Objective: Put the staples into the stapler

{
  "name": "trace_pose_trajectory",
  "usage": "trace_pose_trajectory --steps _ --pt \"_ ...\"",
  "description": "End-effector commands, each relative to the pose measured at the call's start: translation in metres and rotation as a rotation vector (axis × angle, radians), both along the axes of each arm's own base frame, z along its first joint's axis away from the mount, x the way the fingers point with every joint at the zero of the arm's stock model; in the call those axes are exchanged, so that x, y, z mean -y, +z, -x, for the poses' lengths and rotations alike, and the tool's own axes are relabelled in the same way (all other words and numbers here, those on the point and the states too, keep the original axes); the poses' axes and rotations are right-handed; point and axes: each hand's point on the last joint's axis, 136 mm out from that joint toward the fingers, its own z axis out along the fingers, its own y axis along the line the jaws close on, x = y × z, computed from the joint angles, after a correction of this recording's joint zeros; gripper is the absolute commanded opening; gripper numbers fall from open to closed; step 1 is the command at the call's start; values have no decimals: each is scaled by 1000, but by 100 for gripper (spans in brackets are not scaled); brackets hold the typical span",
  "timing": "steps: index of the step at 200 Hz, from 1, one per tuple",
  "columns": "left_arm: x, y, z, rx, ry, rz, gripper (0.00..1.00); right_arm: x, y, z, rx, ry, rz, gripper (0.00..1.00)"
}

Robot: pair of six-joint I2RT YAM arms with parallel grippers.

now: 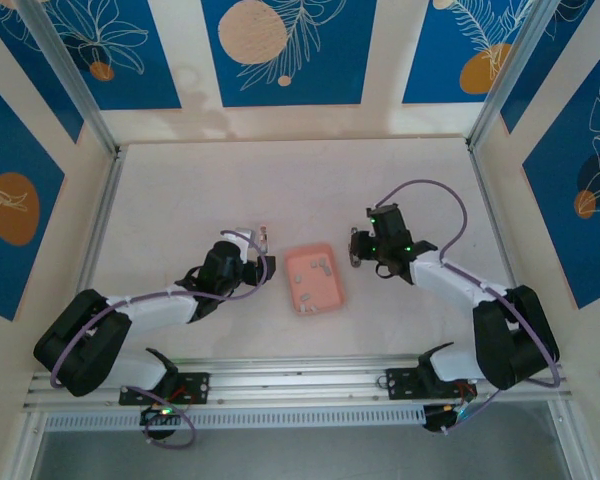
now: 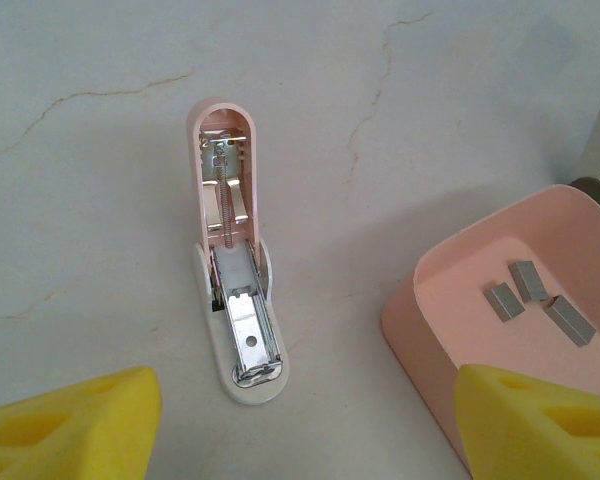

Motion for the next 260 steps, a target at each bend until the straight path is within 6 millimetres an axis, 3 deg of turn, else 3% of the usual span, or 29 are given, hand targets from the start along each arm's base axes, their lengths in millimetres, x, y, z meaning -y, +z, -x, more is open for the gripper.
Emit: trace_pose_trajectory --steps 1,45,88,179,260 --pt "3 5 3 16 -29 -2 76 -2 12 5 -46 27 -105 34" --pt "5 5 3 15 -29 8 77 0 10 3 -212 19 -322 34" --pt "8 9 3 24 -42 26 77 4 -7 -3 -331 -19 -416 34" --pt "13 6 2 15 -52 48 77 -2 -40 0 -447 -17 -325 29" --pt "14 7 1 17 -58 46 76 -8 -56 1 -485 -12 -285 27"
